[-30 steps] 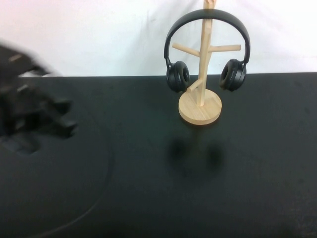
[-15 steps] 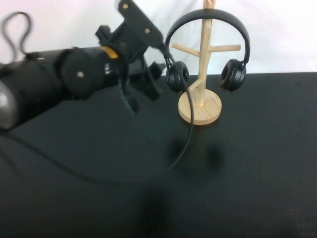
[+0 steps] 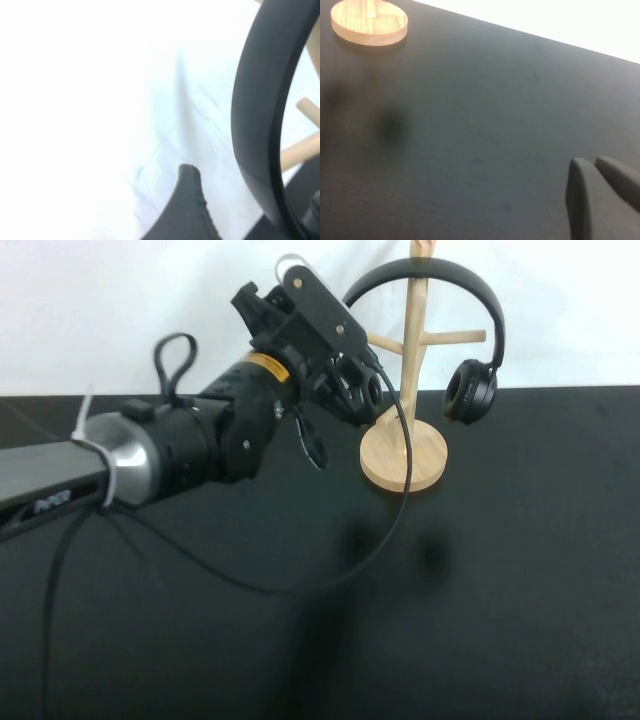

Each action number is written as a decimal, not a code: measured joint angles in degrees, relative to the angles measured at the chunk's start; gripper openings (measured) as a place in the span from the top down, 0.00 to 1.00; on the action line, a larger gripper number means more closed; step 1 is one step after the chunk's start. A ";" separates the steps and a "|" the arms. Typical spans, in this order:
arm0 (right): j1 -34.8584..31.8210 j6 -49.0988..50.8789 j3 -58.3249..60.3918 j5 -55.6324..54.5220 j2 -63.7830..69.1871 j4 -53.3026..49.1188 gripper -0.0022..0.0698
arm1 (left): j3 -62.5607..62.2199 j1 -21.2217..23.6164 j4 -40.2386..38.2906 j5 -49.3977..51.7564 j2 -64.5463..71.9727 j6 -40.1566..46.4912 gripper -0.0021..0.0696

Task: Take out the headphones from the headphone stand

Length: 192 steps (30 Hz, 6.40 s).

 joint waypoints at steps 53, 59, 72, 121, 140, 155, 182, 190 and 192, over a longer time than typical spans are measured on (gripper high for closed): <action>0.00 0.00 0.00 0.00 0.00 0.00 0.98 | -25.64 -0.19 3.69 65.04 -5.96 -24.65 0.88; 0.00 0.00 0.00 0.00 0.00 0.00 0.98 | -25.64 -0.19 7.68 81.56 -2.22 -31.01 0.88; 0.00 0.00 0.00 0.00 0.00 0.00 0.98 | -25.64 -0.19 15.11 78.36 19.64 -34.55 0.88; 0.00 0.00 0.00 0.00 0.00 0.00 0.98 | -17.67 -0.19 11.72 84.36 -21.06 -43.14 0.97; 0.00 0.00 0.00 0.00 0.00 0.00 0.98 | 25.50 -0.19 21.03 72.61 -62.78 -51.17 0.97; 0.00 0.00 0.00 0.00 0.00 0.00 0.98 | 60.98 20.62 18.57 33.30 -95.05 -50.07 0.97; 0.00 0.00 0.00 0.00 -1.02 0.00 0.98 | 74.32 31.04 11.76 43.10 -108.32 -49.42 0.97; 0.00 0.00 0.00 0.00 0.00 0.00 0.98 | 74.32 31.04 11.71 43.23 -108.32 -49.48 0.97; 0.00 0.00 0.00 0.00 0.00 0.00 0.98 | 74.32 31.04 11.71 43.23 -108.32 -49.48 0.97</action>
